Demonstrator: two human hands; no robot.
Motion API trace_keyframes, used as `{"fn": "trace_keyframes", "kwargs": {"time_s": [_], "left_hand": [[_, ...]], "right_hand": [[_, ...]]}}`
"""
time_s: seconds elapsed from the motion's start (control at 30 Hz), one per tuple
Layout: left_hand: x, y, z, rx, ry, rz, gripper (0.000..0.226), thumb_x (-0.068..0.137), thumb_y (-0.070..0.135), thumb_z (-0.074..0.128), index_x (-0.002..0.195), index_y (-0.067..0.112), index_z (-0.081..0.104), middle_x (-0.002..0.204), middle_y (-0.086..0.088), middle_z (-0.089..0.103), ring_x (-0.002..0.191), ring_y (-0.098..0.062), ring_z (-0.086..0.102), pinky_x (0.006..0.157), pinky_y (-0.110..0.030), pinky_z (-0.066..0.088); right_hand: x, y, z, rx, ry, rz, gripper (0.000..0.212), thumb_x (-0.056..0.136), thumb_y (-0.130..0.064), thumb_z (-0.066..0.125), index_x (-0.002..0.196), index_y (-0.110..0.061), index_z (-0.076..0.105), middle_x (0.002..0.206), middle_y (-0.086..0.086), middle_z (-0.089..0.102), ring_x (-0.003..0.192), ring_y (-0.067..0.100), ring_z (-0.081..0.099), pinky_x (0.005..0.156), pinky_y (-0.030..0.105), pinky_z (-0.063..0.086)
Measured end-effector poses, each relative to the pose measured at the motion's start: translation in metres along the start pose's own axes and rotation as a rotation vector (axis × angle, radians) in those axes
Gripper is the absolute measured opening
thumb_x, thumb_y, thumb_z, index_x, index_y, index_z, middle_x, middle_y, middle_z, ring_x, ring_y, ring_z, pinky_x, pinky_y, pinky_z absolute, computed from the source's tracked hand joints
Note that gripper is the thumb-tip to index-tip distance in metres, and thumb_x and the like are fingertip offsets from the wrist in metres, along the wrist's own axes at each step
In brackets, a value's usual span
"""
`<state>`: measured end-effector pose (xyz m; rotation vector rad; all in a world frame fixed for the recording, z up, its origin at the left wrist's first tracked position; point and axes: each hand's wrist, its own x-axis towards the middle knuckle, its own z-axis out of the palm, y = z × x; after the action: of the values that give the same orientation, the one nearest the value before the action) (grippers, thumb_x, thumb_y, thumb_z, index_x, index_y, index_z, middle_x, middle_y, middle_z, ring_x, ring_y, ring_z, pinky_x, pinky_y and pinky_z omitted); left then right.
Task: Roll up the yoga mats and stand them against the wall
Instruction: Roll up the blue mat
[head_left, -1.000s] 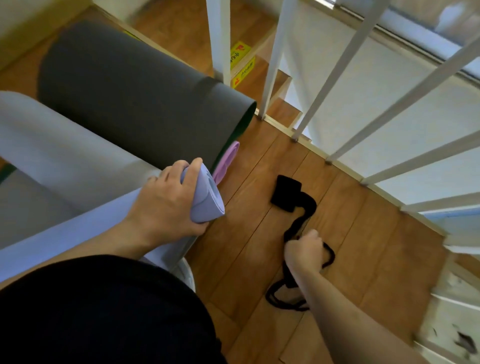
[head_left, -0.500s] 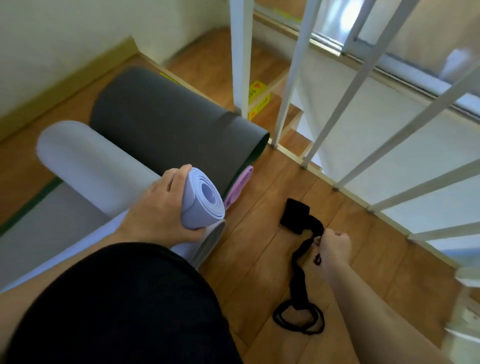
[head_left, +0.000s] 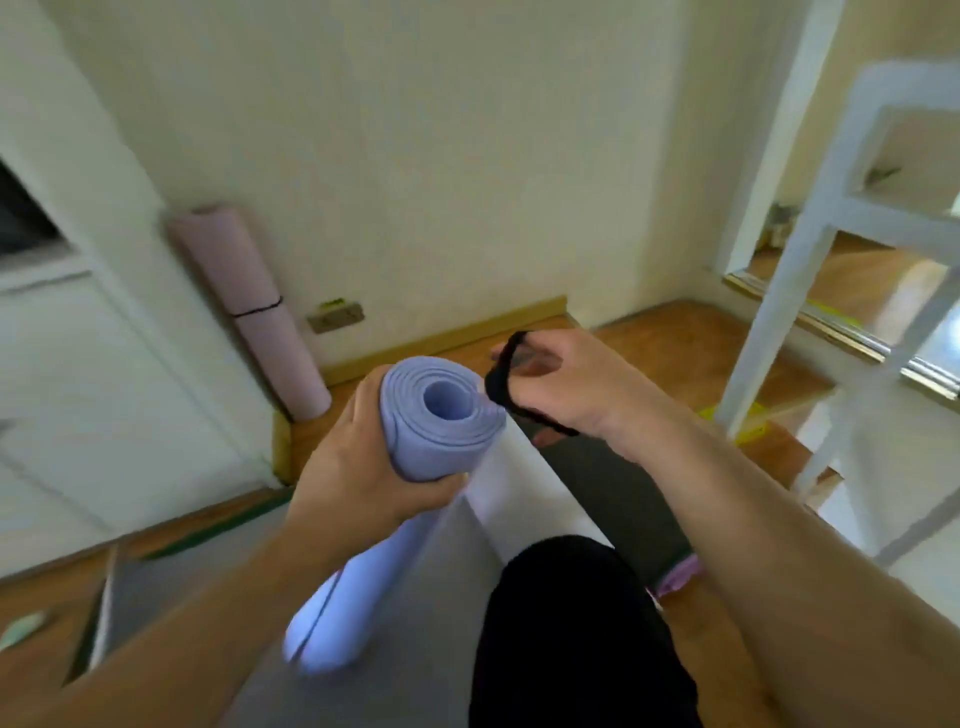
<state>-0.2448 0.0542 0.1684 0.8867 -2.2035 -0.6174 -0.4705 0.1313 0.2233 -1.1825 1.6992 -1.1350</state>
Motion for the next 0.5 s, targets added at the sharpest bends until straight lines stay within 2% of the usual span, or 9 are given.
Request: {"fn": "trace_keyframes", "kwargs": {"time_s": [0.07, 0.1, 0.17, 0.2, 0.27, 0.33, 0.4, 0.47, 0.5], "left_hand": [[-0.018, -0.011, -0.041, -0.019, 0.104, -0.078, 0.095, 0.057, 0.044, 0.1, 0.13, 0.059, 0.04, 0.125, 0.041, 0.054, 0.114, 0.014, 0.055, 0.086, -0.006, 0.044], [-0.028, -0.018, -0.06, -0.012, 0.154, -0.103, 0.096, 0.057, 0.045, 0.101, 0.131, 0.058, 0.042, 0.126, 0.037, 0.053, 0.117, 0.008, 0.056, 0.089, -0.011, 0.046], [-0.049, -0.034, -0.091, 0.039, 0.254, -0.173, 0.098, 0.053, 0.049, 0.102, 0.132, 0.056, 0.044, 0.126, 0.033, 0.041, 0.118, -0.004, 0.054, 0.094, -0.026, 0.051], [-0.061, -0.042, -0.104, 0.054, 0.296, -0.227, 0.097, 0.052, 0.049, 0.101, 0.13, 0.058, 0.046, 0.123, 0.03, 0.036, 0.116, -0.008, 0.052, 0.095, -0.03, 0.053], [-0.082, -0.052, -0.124, 0.05, 0.356, -0.328, 0.093, 0.052, 0.047, 0.1, 0.126, 0.063, 0.046, 0.116, 0.023, 0.034, 0.11, -0.013, 0.053, 0.093, -0.034, 0.055], [-0.1, -0.056, -0.139, 0.042, 0.392, -0.37, 0.09, 0.055, 0.045, 0.099, 0.124, 0.065, 0.045, 0.111, 0.016, 0.04, 0.101, -0.006, 0.054, 0.088, -0.026, 0.055], [-0.115, -0.055, -0.155, 0.045, 0.373, -0.394, 0.089, 0.062, 0.04, 0.097, 0.129, 0.06, 0.042, 0.109, 0.013, 0.045, 0.096, 0.007, 0.053, 0.081, -0.007, 0.045], [-0.127, -0.055, -0.175, 0.044, 0.254, -0.435, 0.089, 0.07, 0.033, 0.092, 0.134, 0.057, 0.035, 0.11, 0.013, 0.044, 0.095, 0.018, 0.046, 0.075, 0.004, 0.036], [-0.133, -0.056, -0.185, 0.042, 0.175, -0.446, 0.091, 0.073, 0.031, 0.089, 0.138, 0.055, 0.031, 0.11, 0.013, 0.044, 0.094, 0.017, 0.045, 0.076, 0.004, 0.035]], "right_hand": [[0.006, -0.045, 0.046, -0.304, -0.169, -0.058, 0.039, 0.081, -0.046, 0.087, 0.113, -0.029, 0.073, 0.108, -0.006, 0.076, 0.095, 0.018, 0.074, 0.07, 0.044, 0.068], [0.006, -0.066, 0.069, -0.421, -0.258, -0.09, 0.045, 0.079, -0.05, 0.088, 0.114, -0.028, 0.07, 0.109, -0.005, 0.075, 0.093, 0.018, 0.073, 0.068, 0.042, 0.067], [-0.001, -0.102, 0.115, -0.606, -0.381, -0.185, 0.047, 0.079, -0.049, 0.088, 0.111, -0.022, 0.067, 0.107, 0.0, 0.075, 0.09, 0.021, 0.073, 0.064, 0.035, 0.06], [-0.005, -0.116, 0.137, -0.655, -0.413, -0.228, 0.049, 0.08, -0.046, 0.089, 0.112, -0.018, 0.066, 0.11, 0.001, 0.076, 0.094, 0.022, 0.072, 0.068, 0.032, 0.056], [-0.012, -0.136, 0.182, -0.71, -0.452, -0.285, 0.045, 0.08, -0.04, 0.088, 0.108, -0.015, 0.063, 0.105, -0.003, 0.073, 0.096, 0.021, 0.071, 0.069, 0.03, 0.053], [-0.014, -0.144, 0.225, -0.794, -0.465, -0.314, 0.04, 0.08, -0.036, 0.083, 0.106, -0.012, 0.064, 0.098, 0.002, 0.072, 0.094, 0.027, 0.072, 0.069, 0.031, 0.057], [-0.015, -0.146, 0.257, -0.896, -0.445, -0.35, 0.037, 0.081, -0.033, 0.078, 0.11, -0.013, 0.065, 0.101, 0.005, 0.072, 0.093, 0.027, 0.072, 0.081, 0.039, 0.064], [-0.017, -0.149, 0.274, -0.933, -0.418, -0.386, 0.056, 0.08, -0.035, 0.079, 0.128, -0.011, 0.063, 0.111, 0.006, 0.072, 0.099, 0.026, 0.071, 0.088, 0.042, 0.063], [-0.018, -0.151, 0.279, -0.928, -0.42, -0.373, 0.071, 0.079, -0.039, 0.08, 0.139, -0.01, 0.058, 0.12, 0.007, 0.07, 0.106, 0.026, 0.07, 0.091, 0.042, 0.062]]}}
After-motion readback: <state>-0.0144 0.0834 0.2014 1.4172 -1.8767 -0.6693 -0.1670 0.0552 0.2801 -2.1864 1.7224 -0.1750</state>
